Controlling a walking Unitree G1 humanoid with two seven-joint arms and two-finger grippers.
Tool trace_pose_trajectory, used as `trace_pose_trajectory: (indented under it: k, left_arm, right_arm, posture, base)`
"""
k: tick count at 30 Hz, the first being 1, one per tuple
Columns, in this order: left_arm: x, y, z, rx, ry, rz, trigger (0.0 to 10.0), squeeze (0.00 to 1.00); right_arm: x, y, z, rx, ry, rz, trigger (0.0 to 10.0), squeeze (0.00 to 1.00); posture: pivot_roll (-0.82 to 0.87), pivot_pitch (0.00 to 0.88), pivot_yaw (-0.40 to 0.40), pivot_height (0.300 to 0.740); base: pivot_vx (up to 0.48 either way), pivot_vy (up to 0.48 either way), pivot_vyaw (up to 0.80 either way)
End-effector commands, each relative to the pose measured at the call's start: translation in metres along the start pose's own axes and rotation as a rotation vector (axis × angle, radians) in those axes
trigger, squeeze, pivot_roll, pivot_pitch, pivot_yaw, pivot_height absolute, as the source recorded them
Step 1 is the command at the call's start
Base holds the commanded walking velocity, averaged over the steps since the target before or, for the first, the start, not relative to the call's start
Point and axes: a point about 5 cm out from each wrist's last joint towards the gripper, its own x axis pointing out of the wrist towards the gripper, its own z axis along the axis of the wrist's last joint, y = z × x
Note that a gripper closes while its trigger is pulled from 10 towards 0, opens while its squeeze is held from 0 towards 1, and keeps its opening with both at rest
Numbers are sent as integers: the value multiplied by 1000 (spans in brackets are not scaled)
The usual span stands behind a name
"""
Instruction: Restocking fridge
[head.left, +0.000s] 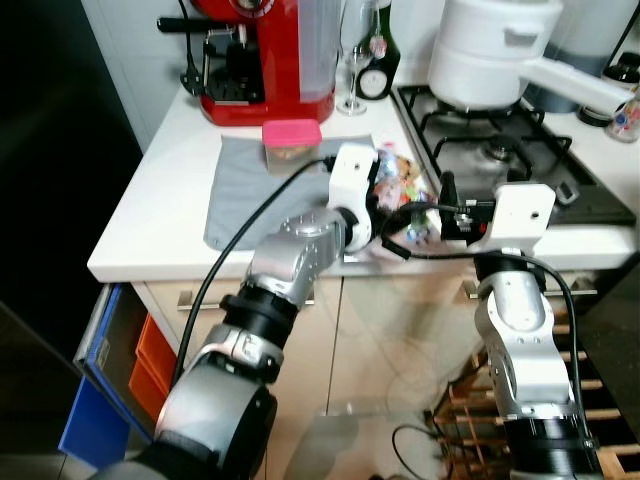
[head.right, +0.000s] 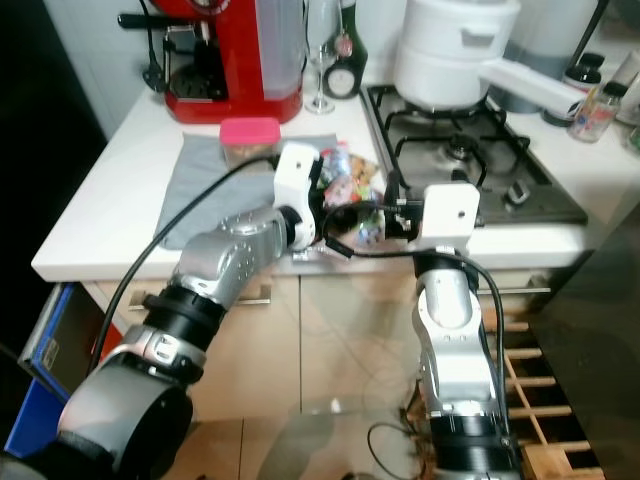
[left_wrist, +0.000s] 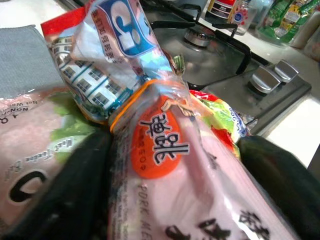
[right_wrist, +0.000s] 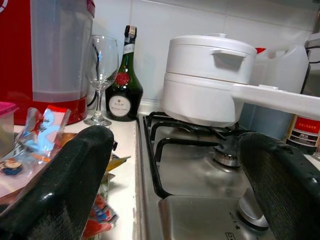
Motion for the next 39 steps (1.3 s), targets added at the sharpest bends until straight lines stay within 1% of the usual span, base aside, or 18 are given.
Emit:
trace_pose_trajectory:
  k: [1,3,5,6,7,14,15,17,19,24,25,27,29,31,33,37,38,39]
  left_arm:
    - [1,1,-30,-63,92,3,0,0]
    - [0,2,-31,-73,80,4,0,0]
    - [0,5,-27,-87,30,5,0,0]
    - [0,5,-27,-87,30,5,0,0]
    - [-1,6,-25,-85,11,8,0,0]
    - [-1,6,-25,-85,11,8,0,0]
    - [-3,8,-12,-141,-75,-15,0,0]
    - [-5,10,-2,-209,-145,-40,0,0]
    - [-6,11,0,-224,-156,-45,0,0]
    - [-6,12,-2,-230,-156,-40,0,0]
    - [-6,12,-1,-234,-170,-41,0,0]
    - [-7,11,9,-225,-223,-57,0,0]
    - [-8,11,12,-221,-237,-63,0,0]
    - [-10,9,22,-190,-279,-89,0,0]
    - [-10,9,22,-190,-279,-89,0,0]
    - [-16,1,40,-110,-381,-157,0,0]
    - [-18,-2,46,-60,-417,-170,0,0]
    - [-18,-2,46,-60,-417,-170,0,0]
  right_arm:
    - [1,1,1,0,-3,6,10000,0]
    - [1,1,1,0,-3,6,10000,0]
    - [2,1,1,0,-4,7,10000,0]
    - [2,1,1,0,-4,7,10000,0]
    - [2,1,1,-1,-4,8,10000,0]
    - [2,1,1,-1,-4,8,10000,0]
    - [3,1,0,1,-3,9,10000,0]
    - [4,2,-1,4,0,10,10000,0]
    - [4,3,-1,5,1,10,10000,0]
    - [3,3,-2,5,5,10,10000,0]
    - [3,2,-2,4,6,9,10000,0]
    - [3,1,-3,3,9,6,10000,0]
    - [3,0,-3,2,9,6,10000,0]
    - [4,0,-4,1,12,6,10000,0]
    - [4,0,-4,1,12,6,10000,0]
    - [4,0,-4,0,15,8,10000,0]
    - [4,0,-5,0,17,8,10000,0]
    - [4,0,-5,0,17,8,10000,0]
  posture:
    - [-151,0,24,740]
    - [-151,0,24,740]
    - [-151,0,24,740]
    - [-151,0,24,740]
    - [-150,0,23,740]
    - [-150,0,23,740]
    - [-142,0,23,740]
    - [-142,0,23,740]
    - [-142,0,24,740]
    - [-147,0,25,740]
    - [-148,0,25,740]
    - [-148,0,21,740]
    - [-148,0,21,740]
    - [-147,0,19,740]
    - [-147,0,19,740]
    - [-147,0,16,740]
    - [-147,0,16,740]
    - [-147,0,16,740]
  base:
    - [0,0,0]
    - [0,0,0]
    - [0,0,0]
    - [0,0,0]
    - [0,0,0]
    - [0,0,0]
    - [0,0,0]
    - [0,0,0]
    - [0,0,0]
    - [0,0,0]
    - [0,0,0]
    - [0,0,0]
    - [0,0,0]
    - [0,0,0]
    - [0,0,0]
    - [0,0,0]
    - [0,0,0]
    - [0,0,0]
